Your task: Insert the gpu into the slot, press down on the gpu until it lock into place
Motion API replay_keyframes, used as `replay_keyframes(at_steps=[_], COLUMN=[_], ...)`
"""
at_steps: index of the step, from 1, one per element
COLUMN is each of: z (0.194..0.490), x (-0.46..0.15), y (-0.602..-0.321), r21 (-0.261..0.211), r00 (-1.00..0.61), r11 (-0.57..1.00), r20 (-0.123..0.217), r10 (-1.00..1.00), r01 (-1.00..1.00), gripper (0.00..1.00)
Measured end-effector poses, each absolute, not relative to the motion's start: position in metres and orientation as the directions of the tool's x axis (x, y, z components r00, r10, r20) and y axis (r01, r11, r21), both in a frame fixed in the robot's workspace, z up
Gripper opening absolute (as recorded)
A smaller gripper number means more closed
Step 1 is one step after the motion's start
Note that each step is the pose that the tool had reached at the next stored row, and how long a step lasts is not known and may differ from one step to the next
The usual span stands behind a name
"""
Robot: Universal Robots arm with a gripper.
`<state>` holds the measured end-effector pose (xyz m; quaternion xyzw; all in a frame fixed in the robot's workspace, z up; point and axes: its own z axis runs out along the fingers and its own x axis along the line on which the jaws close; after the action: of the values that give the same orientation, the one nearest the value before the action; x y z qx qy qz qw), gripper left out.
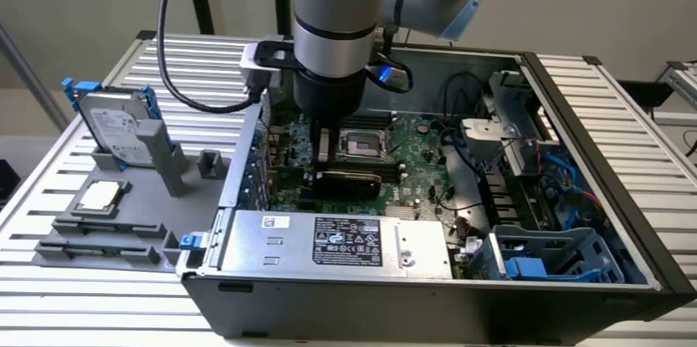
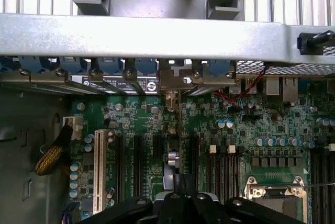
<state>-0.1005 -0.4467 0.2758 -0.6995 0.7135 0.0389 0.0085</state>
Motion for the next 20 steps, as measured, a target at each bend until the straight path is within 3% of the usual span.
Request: replay_keyframes(at_steps=[5,14,20], z=[0.286,0.286,0.286], x=[-0.105,-0.113,-0.114], y=[-0.447,-0.447,-0.447], r21=[0.053,0.155,0.188], r00=[-0.021,-0.024,-0.02], r11=[0.018,0.014,0.01], r20=[-0.066,-0.063,-0.052], r10=[-0.998,-0.998,-0.998], r01=[-0.998,-0.988,-0.982], gripper=[0.11,0.11,0.11])
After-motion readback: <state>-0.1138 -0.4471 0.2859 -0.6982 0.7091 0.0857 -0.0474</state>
